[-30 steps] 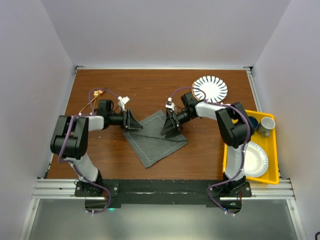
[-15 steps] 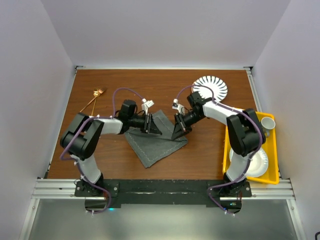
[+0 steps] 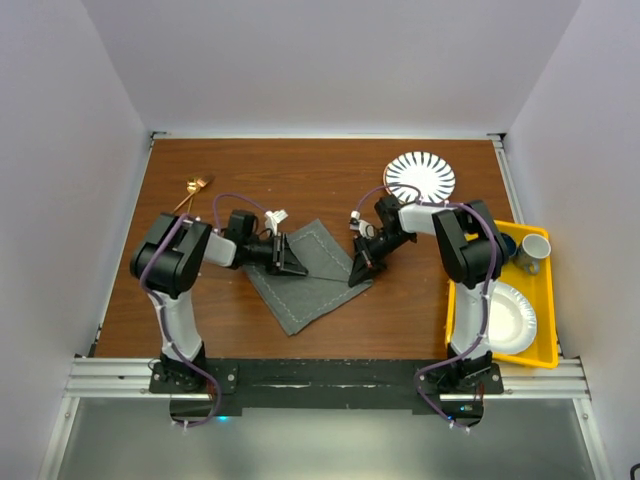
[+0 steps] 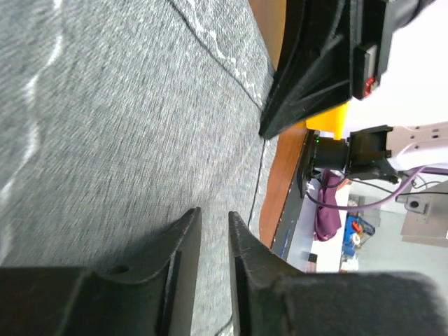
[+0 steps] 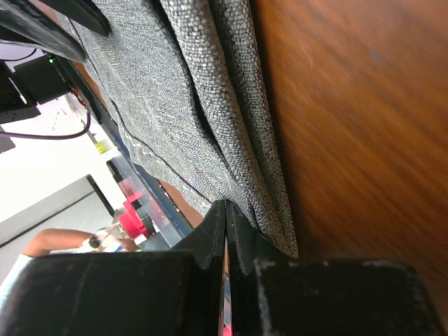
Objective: Fold the napkin into a case and place the utensils inside
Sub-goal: Smooth out the upper triangle-folded napkin at the center of the board.
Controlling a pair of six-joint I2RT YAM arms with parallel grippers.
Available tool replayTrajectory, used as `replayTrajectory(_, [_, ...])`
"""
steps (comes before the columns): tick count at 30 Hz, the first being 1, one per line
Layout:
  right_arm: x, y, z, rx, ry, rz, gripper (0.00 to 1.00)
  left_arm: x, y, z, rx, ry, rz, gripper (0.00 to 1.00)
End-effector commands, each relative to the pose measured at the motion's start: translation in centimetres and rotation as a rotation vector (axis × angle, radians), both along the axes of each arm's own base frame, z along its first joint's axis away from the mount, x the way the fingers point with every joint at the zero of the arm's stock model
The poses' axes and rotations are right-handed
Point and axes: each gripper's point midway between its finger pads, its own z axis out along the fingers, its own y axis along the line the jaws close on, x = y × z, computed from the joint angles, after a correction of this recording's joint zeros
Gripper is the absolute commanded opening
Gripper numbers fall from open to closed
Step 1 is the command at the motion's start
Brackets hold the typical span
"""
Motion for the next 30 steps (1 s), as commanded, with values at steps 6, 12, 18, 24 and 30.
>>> replayTrajectory(6, [3.9,-1.4,-2.9,-0.135,-0.198,0.079,0.0,1.7,2.4,8.2,-0.072,-0.27,0.029,0.28])
replayTrajectory(12, [4.3,-1.7,-3.1,-0.153,-0.212,0.093,0.0,2.9,7.5,2.9,0.002,-0.151,0.168,0.26])
replayTrajectory(18, [5.1,-1.8,-3.5,-0.174,-0.23,0.103,0.0,2.7,8.9,-2.3,0.055,-0.037,0.2,0.26])
replayTrajectory(24, [6.4,-1.5,-3.3,-0.176,-0.258,0.109,0.0,5.2,9.8,3.3,0.0,-0.262,0.157,0.3])
replayTrajectory(30, [6.4,-0.3,-2.1,-0.15,-0.271,0.108,0.0,3.3,6.0,9.8,0.294,-0.862,-0.286,0.38])
